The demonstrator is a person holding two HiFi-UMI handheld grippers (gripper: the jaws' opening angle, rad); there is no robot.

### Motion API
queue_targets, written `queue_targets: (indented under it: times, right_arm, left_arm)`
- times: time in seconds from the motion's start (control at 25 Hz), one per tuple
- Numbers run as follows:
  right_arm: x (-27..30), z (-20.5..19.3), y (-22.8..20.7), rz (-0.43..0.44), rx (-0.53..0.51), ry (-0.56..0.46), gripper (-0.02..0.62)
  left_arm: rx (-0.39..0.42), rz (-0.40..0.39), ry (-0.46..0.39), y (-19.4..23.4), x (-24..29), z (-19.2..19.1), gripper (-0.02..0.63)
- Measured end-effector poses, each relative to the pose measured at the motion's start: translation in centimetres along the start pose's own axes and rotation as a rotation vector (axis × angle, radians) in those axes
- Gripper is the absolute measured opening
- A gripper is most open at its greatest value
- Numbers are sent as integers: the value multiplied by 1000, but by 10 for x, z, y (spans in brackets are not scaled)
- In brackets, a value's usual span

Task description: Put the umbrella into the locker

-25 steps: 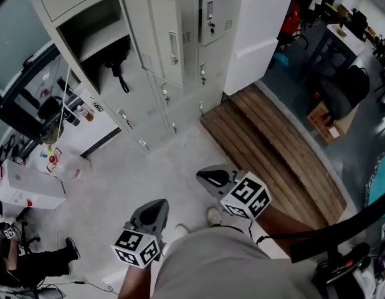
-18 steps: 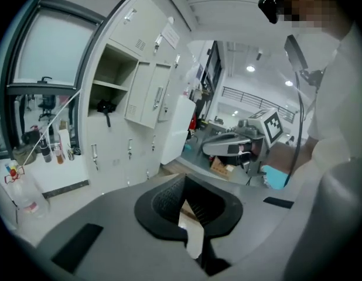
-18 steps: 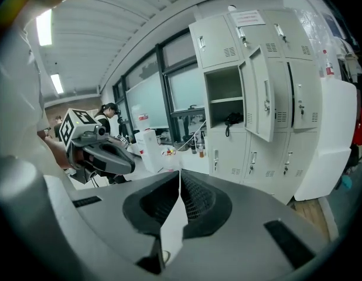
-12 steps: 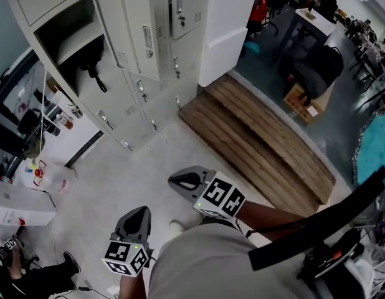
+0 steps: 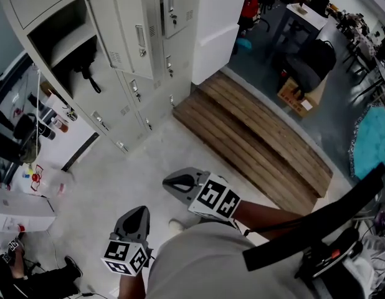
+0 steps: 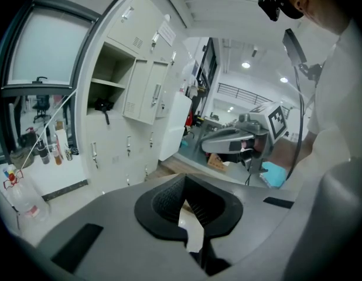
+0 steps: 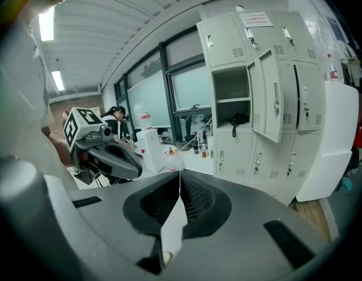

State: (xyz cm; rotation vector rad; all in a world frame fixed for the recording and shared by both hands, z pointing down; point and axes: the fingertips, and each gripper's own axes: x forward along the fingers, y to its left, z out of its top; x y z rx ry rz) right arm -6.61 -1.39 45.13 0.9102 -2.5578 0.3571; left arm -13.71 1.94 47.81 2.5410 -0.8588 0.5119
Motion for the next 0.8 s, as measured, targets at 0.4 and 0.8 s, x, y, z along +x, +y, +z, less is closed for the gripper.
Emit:
queue_targets:
  times: [0.4, 0.8]
  right_arm:
    - [-6, 3, -20, 5, -14, -4, 17]
    - [-22, -5, -59, 15, -10, 1, 17]
  left_arm:
    - [-3, 11, 7, 0, 19, 9, 11]
    - [-2, 21, 12, -12, 58, 26, 11]
